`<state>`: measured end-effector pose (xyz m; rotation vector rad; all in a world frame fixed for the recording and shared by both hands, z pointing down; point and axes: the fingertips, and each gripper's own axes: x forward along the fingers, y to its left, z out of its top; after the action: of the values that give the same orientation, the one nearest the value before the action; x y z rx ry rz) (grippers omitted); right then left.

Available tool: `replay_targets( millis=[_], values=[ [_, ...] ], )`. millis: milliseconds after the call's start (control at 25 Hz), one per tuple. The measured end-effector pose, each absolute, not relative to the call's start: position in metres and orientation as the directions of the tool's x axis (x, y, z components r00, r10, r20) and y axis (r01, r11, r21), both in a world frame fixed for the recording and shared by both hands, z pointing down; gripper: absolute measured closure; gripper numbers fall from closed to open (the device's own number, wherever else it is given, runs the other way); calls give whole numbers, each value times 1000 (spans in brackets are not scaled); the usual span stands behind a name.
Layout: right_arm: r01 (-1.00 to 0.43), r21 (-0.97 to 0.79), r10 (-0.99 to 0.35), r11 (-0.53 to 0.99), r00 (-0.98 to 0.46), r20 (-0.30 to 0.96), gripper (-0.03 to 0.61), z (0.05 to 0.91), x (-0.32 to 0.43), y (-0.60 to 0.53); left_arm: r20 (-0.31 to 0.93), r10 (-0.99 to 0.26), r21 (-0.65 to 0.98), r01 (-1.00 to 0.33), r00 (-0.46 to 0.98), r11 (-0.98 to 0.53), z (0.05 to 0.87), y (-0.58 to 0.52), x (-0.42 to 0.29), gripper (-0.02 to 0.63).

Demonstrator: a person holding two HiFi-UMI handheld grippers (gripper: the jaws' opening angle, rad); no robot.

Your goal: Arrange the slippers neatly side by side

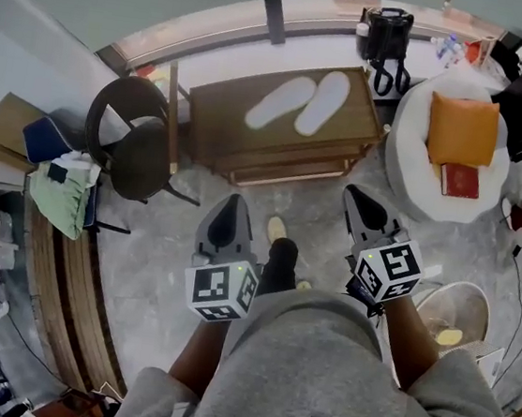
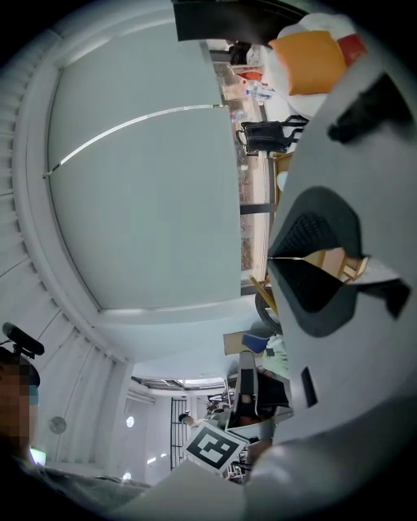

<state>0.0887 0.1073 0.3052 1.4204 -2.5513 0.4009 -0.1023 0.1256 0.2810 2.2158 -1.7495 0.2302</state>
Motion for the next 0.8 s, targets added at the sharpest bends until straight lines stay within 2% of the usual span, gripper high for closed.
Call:
replay_targets(
  millis=[800],
  values=[
    [-902, -106, -834, 417, -427, 350, 552, 309, 50, -64, 328, -889, 149, -946, 321, -287, 285, -54, -148, 598]
  ],
)
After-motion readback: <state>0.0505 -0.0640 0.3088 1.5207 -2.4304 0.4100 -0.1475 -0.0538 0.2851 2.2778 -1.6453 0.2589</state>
